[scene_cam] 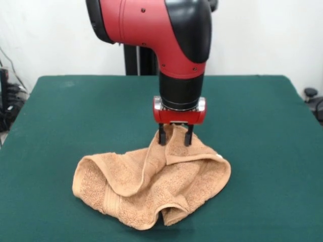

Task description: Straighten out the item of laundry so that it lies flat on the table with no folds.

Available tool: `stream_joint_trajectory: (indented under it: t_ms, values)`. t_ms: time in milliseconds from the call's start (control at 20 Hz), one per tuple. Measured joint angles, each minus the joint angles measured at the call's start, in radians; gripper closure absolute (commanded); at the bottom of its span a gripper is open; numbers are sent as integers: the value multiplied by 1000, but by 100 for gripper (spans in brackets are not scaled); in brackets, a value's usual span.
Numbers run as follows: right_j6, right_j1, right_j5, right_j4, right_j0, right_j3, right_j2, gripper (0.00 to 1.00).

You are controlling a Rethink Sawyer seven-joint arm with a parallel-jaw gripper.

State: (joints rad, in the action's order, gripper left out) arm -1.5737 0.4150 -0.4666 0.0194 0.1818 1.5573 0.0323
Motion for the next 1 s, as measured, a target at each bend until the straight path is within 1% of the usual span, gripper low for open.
stream_joint_trajectory:
  t_ms: [300, 500, 800, 1000]
  values:
    - [0, -17, 62, 0, 40, 15, -29, 0]
    - [0, -20, 68, 1, 56, 17, -41, 0]
    - [0, -20, 74, -6, 46, 16, -36, 0]
    - [0, -23, 83, -7, 12, 8, -11, 0]
